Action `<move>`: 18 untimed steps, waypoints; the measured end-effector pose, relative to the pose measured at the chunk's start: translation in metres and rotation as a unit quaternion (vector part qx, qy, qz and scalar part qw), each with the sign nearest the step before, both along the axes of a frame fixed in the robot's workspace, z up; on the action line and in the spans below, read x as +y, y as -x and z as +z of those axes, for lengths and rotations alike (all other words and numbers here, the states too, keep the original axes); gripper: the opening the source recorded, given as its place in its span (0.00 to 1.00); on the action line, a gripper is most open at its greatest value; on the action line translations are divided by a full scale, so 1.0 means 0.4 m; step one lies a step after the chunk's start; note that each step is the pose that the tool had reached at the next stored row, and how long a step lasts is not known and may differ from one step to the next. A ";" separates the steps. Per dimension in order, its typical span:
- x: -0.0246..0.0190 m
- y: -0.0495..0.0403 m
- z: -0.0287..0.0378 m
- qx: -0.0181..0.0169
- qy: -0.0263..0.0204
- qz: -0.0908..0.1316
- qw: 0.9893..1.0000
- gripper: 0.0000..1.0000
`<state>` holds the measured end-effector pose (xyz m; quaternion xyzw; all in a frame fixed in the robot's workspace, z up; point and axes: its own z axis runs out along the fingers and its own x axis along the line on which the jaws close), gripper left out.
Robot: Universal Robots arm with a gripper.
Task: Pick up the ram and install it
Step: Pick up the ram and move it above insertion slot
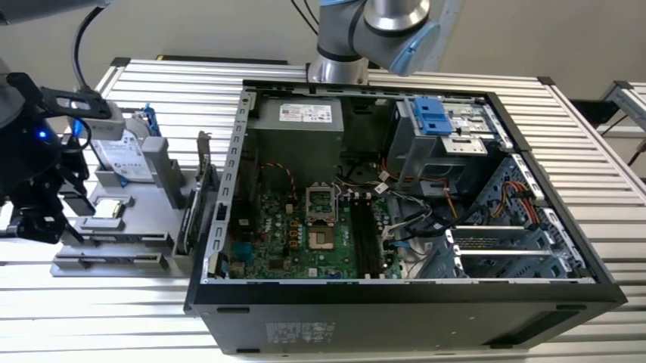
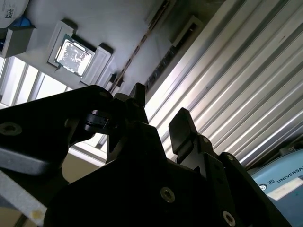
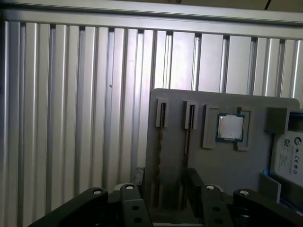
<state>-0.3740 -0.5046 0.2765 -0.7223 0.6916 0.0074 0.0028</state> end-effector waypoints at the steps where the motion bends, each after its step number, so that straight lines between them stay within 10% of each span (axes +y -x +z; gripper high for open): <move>1: 0.000 0.000 -0.002 0.000 0.000 0.000 1.000 1.00; 18: 0.000 0.000 -0.026 0.003 0.000 0.000 1.000 1.00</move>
